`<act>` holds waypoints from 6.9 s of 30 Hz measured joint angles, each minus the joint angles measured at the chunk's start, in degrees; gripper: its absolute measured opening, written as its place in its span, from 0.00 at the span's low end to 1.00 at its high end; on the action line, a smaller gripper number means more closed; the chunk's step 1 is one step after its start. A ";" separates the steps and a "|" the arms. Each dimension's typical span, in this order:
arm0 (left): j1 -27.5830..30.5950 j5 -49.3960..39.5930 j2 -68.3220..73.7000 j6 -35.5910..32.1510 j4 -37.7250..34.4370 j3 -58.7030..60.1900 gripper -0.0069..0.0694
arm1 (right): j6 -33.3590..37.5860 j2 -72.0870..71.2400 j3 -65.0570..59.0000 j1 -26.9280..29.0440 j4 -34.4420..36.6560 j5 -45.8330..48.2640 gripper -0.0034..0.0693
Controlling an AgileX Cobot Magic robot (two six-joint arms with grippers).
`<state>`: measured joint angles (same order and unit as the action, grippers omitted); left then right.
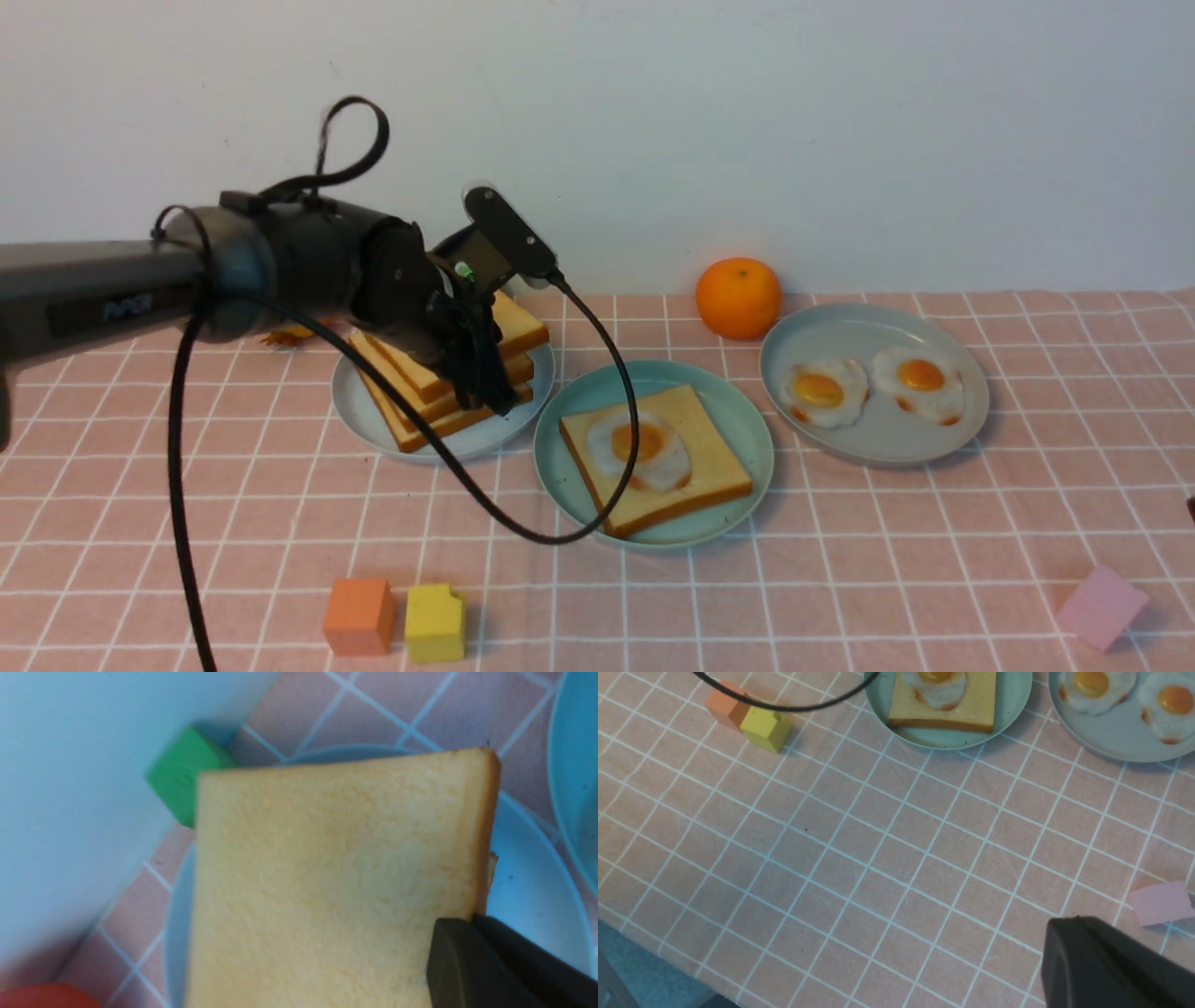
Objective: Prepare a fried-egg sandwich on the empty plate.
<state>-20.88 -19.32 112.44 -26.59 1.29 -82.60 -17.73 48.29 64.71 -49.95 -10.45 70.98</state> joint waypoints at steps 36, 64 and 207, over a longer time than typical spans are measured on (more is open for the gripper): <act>-17.94 -4.06 1.71 -6.43 -5.47 -0.06 0.11 | -1.88 -12.47 0.00 0.00 -3.43 1.01 0.09; -18.19 -9.18 -2.64 -4.30 -10.61 0.01 0.56 | -1.88 -12.59 0.00 0.00 -3.01 1.01 0.10; 14.87 -0.75 -112.98 46.81 -5.07 83.82 0.11 | 7.38 -49.03 -66.00 50.28 5.59 -48.41 0.10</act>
<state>-6.00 -20.08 -0.55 20.22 -3.78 1.22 -10.36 -0.74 -1.29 0.33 -4.86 22.57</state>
